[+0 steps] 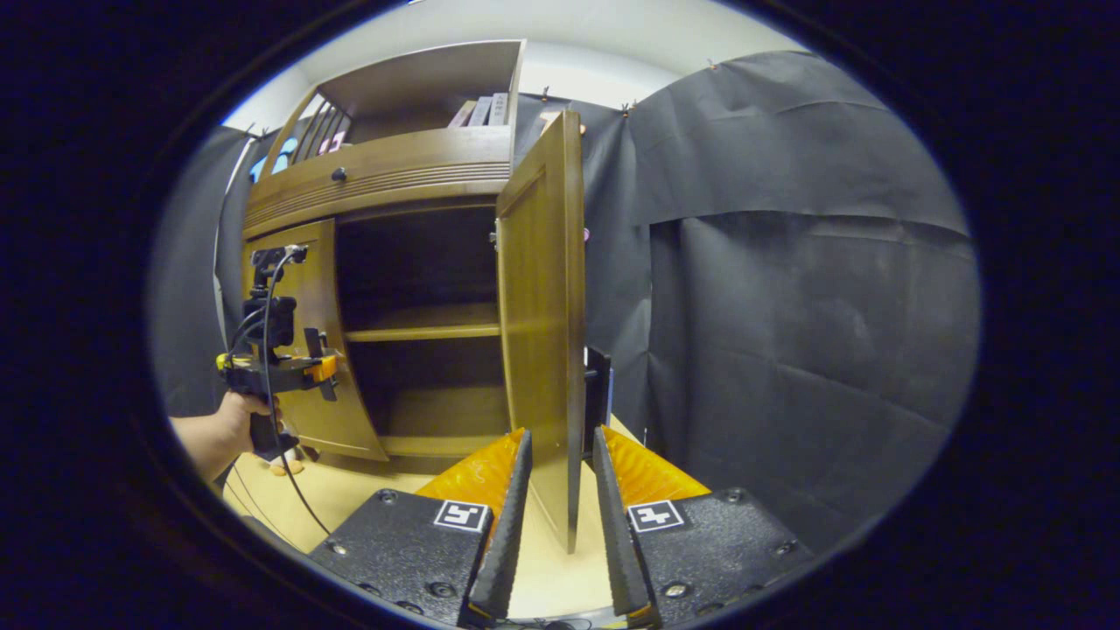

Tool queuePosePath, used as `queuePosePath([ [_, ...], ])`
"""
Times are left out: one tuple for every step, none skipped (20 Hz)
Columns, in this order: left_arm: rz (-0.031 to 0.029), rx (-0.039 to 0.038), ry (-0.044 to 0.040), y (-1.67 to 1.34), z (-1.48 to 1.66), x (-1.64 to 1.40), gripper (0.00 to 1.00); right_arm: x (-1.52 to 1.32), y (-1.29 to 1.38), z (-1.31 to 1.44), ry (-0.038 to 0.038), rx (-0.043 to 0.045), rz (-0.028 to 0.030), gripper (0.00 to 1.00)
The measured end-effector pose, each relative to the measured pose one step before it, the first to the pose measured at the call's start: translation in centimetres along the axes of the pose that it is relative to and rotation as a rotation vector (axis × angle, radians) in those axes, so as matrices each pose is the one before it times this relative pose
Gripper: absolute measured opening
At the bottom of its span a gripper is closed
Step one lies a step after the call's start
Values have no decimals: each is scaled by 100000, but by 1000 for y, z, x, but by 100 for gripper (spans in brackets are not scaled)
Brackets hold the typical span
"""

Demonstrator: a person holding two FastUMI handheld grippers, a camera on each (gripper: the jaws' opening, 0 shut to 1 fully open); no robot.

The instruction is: Open the right door of the double-door shoe cabinet with the right hand, and open the left door with the left hand.

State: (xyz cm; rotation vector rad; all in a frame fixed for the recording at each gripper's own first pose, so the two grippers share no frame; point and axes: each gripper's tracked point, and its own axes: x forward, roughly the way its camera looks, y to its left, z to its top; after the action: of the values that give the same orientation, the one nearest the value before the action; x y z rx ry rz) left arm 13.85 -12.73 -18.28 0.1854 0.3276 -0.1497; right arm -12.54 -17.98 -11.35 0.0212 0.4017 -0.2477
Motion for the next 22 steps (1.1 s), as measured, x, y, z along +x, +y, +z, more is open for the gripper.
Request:
queuePosePath([
  [20,-49,-21,56,-70,-365,30,77,338,-75,174,-368,879,45],
  [60,-342,123,34,-48,-309,30,39,324,94,-67,-310,825,45],
  [133,-317,68,73,-159,-527,30,58,401,-52,-81,-345,1019,45],
  [129,-34,74,22,-113,-418,30,105,367,12,52,-380,1000,45],
  [134,19,-26,119,-40,-406,30,140,377,-127,245,-488,1048,45],
  [-62,-215,76,39,-94,-480,30,118,439,-23,313,-555,1294,45],
  [-98,-365,166,62,-170,-527,30,275,315,-47,222,-615,1166,45],
  [-86,-380,107,120,-88,-480,30,161,418,43,170,-592,1473,45],
  [108,-448,105,41,-165,-370,30,249,450,54,146,-680,1203,45],
  [308,-412,67,68,-106,-482,30,192,489,73,-39,-568,1344,45],
  [514,-259,160,175,-161,-593,30,313,285,88,-55,-582,1384,45],
  [637,-537,217,158,-112,-547,30,224,410,53,36,-624,1201,45],
  [600,-453,45,191,-158,-545,30,130,451,-56,-41,-528,1432,45],
  [531,-720,237,325,-115,-630,30,152,407,42,111,-504,1061,45],
  [418,-669,149,164,-145,-552,30,225,563,-155,410,-660,1497,45],
  [390,-532,330,229,-186,-586,30,190,359,1,348,-645,964,48],
  [536,-683,375,262,-92,-523,30,141,305,-39,132,-633,1134,46],
  [510,-532,262,260,-126,-402,30,58,321,69,18,-555,1289,46],
  [575,-654,364,350,-228,-615,30,390,317,142,21,-411,1238,46],
  [443,-341,118,247,-44,-434,30,82,369,10,53,-347,972,46],
  [588,-345,208,250,-99,-478,30,39,361,111,-49,-406,1003,46],
  [742,-170,120,266,-129,-404,30,306,377,-40,13,-452,1149,46],
])
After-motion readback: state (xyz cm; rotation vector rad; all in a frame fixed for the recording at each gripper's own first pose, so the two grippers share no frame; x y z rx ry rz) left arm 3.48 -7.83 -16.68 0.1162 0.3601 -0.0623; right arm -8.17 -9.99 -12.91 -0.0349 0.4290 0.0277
